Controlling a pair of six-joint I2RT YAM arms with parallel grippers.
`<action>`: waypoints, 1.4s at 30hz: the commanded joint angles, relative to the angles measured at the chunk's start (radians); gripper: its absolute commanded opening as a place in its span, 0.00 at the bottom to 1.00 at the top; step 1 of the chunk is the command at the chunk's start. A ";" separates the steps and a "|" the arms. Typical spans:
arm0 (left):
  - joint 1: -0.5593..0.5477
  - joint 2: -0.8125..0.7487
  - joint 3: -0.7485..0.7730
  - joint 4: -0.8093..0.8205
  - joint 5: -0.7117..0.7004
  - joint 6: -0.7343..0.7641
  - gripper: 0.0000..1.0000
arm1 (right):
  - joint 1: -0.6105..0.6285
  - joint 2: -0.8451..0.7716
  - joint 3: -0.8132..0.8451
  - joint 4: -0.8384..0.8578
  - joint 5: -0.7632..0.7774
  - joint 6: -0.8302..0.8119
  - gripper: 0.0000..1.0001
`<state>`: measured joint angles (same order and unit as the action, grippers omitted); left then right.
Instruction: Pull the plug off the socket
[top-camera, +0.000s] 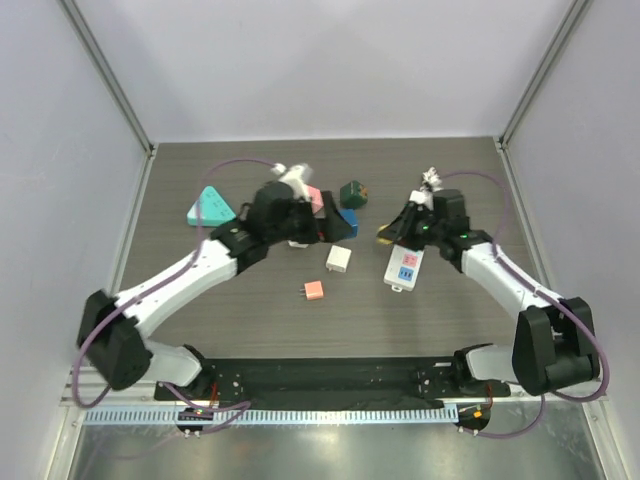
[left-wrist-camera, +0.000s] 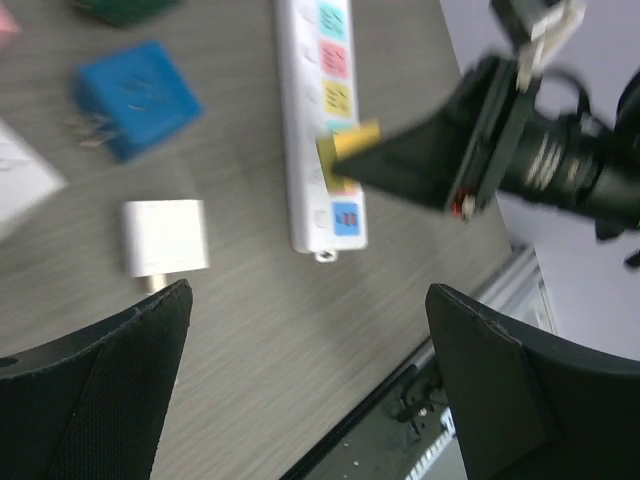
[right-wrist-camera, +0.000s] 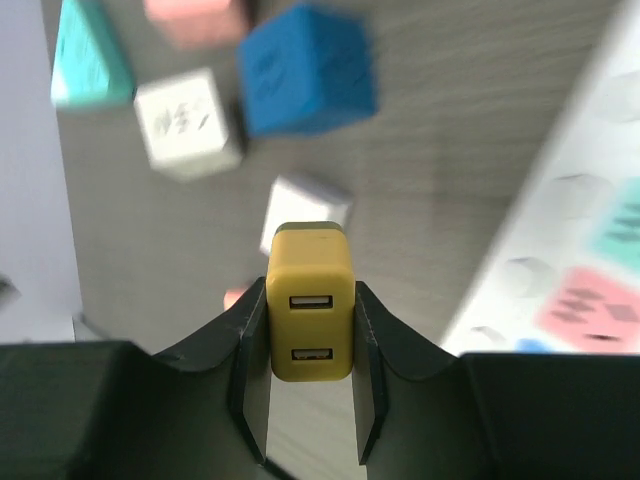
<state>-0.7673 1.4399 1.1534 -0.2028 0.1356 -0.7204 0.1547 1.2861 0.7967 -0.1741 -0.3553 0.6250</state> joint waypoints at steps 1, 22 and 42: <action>0.115 -0.164 -0.110 -0.053 -0.077 0.029 1.00 | 0.164 0.016 -0.017 0.070 -0.024 -0.008 0.04; 0.192 -0.409 -0.317 -0.072 -0.142 -0.050 1.00 | 0.419 0.271 -0.111 0.231 -0.137 0.032 0.43; 0.192 -0.510 -0.434 -0.086 -0.061 -0.059 1.00 | 0.419 0.032 0.012 -0.151 0.351 -0.137 1.00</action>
<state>-0.5800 0.9688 0.7422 -0.3244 0.0311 -0.7620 0.5739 1.3869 0.7662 -0.2626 -0.1570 0.5247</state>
